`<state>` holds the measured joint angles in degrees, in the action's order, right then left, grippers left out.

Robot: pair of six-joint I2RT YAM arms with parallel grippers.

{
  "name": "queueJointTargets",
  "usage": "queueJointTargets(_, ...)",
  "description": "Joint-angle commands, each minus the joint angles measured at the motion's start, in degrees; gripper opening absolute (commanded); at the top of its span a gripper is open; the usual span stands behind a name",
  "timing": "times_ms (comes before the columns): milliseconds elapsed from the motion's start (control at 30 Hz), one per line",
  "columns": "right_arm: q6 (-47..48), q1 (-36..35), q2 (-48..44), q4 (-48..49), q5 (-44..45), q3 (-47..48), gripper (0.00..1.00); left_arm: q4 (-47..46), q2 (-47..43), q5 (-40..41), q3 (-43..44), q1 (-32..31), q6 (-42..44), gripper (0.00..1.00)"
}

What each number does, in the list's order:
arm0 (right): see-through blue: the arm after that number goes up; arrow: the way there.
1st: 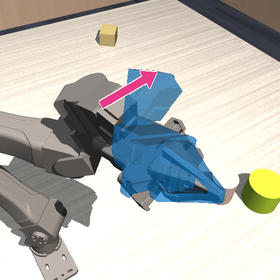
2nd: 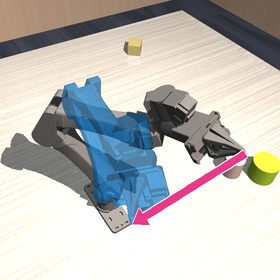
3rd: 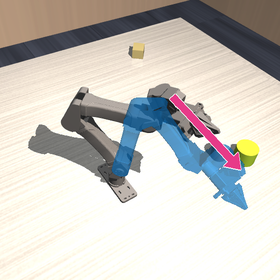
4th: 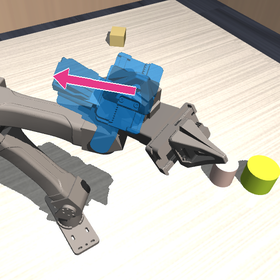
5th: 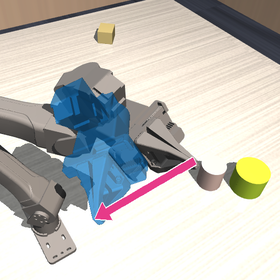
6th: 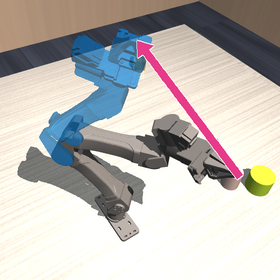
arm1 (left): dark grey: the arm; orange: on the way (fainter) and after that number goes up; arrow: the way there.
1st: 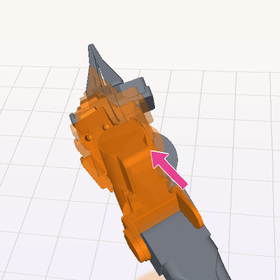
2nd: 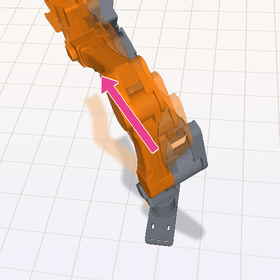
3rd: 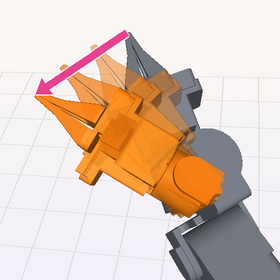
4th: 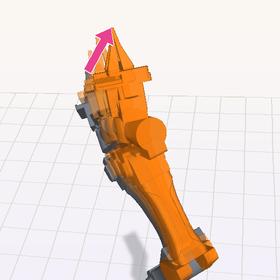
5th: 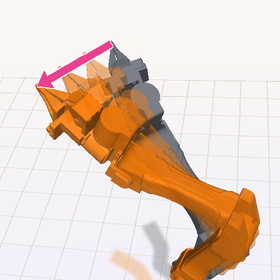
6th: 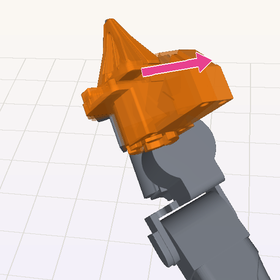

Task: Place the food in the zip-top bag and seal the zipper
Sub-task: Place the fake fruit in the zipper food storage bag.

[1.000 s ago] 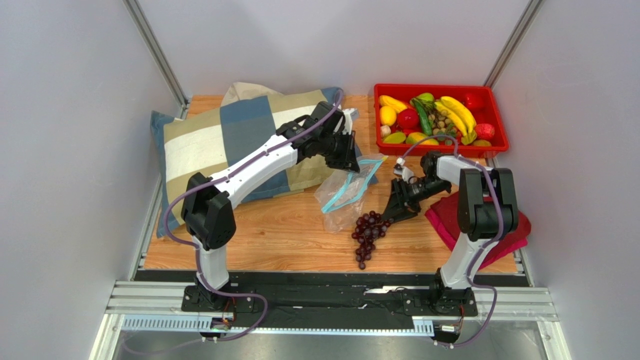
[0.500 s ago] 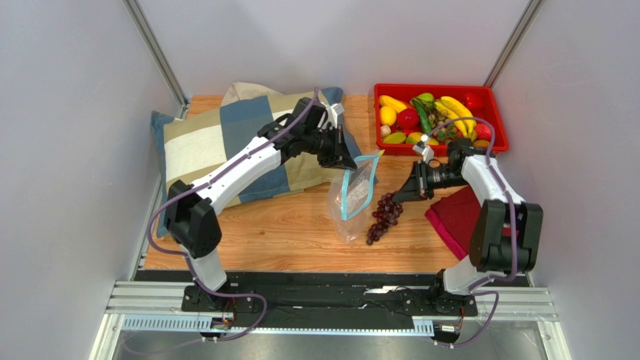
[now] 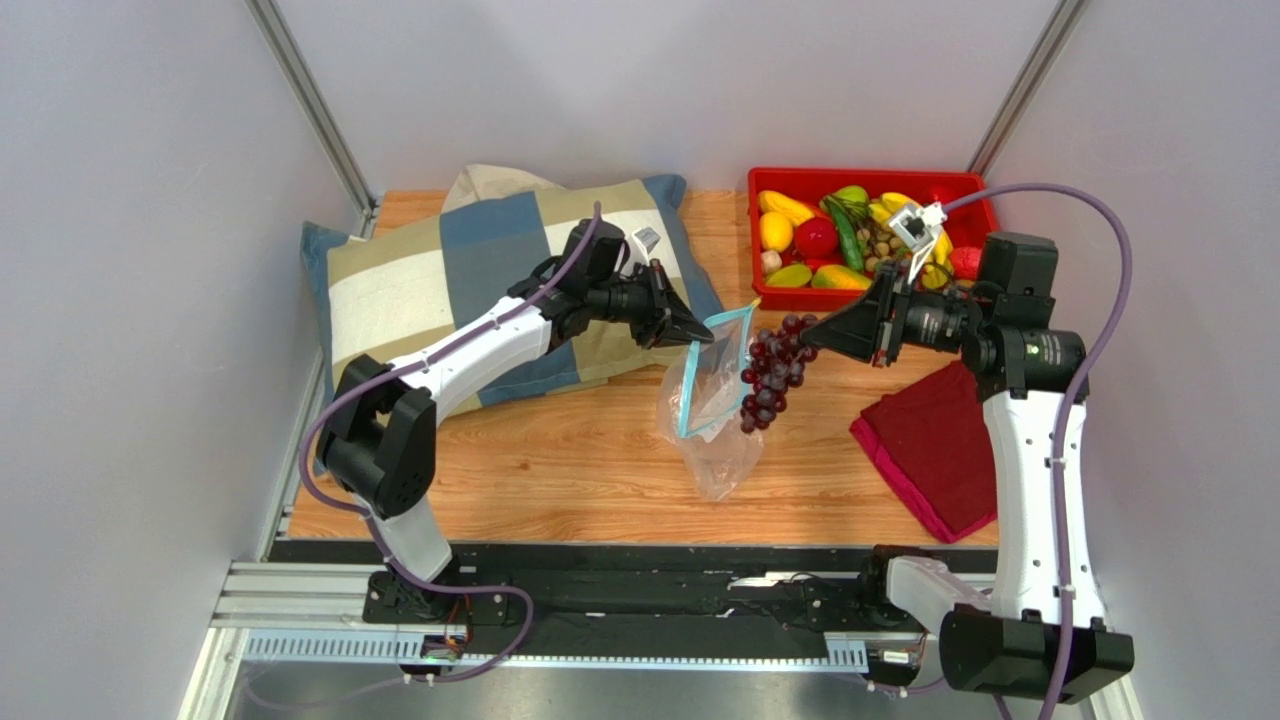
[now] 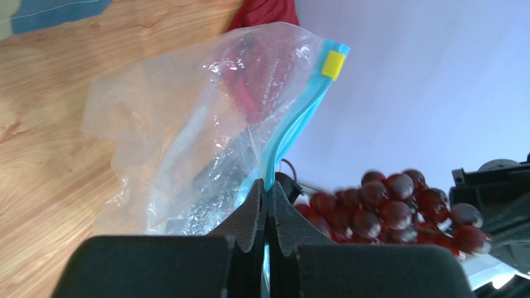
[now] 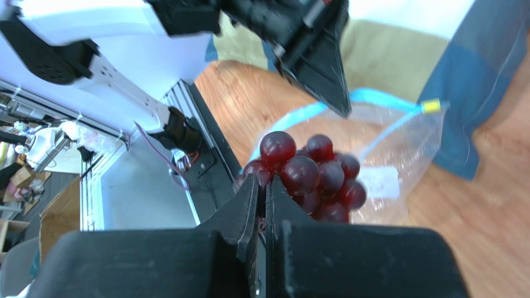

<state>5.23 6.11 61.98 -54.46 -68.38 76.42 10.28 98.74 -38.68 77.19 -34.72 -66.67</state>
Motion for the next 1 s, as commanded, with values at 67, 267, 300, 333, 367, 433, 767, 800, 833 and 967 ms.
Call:
queueJointTargets(67,-22.9,-2.6,-0.9,26.2,-3.2,1.7,0.0,-9.6,1.8,-3.7,-0.8,0.4,-5.0,0.0)
queueJointTargets(267,-27.2,-7.5,0.9,35.9,-0.3,1.2,0.0,-12.6,2.9,-5.3,-1.5,0.6,-6.3,0.0)
queueJointTargets(300,-28.0,-8.0,1.4,36.9,0.4,1.0,0.0,-13.7,3.2,-5.4,-1.7,0.6,-6.5,0.0)
queueJointTargets(333,-28.3,-9.2,2.2,38.4,0.8,1.0,0.0,-14.5,3.6,-5.6,-2.1,0.6,-6.7,0.0)
queueJointTargets(367,-28.7,-9.7,2.6,39.0,1.1,1.1,0.0,-15.0,3.8,-6.1,-2.3,0.8,-7.1,0.0)
queueJointTargets(433,-29.9,-10.8,3.2,40.7,1.7,1.1,0.0,-17.4,4.4,-6.7,-2.9,1.1,-7.6,0.0)
queueJointTargets(767,-26.2,-15.3,4.9,43.2,5.7,-8.7,0.0,-28.4,7.3,-10.8,-4.0,2.3,-13.4,0.0)
queueJointTargets(800,-24.6,-15.5,4.8,43.0,7.1,-9.9,0.0,-31.4,7.4,-11.1,-4.7,2.3,-14.3,0.0)
queueJointTargets(833,-23.0,-15.7,5.0,43.0,7.8,-11.1,0.0,-32.5,7.5,-11.6,-5.6,2.3,-15.0,0.0)
queueJointTargets(967,-16.3,-16.5,6.6,44.6,11.4,-16.7,0.0,-35.2,7.3,-12.9,-7.2,2.3,-16.7,0.0)
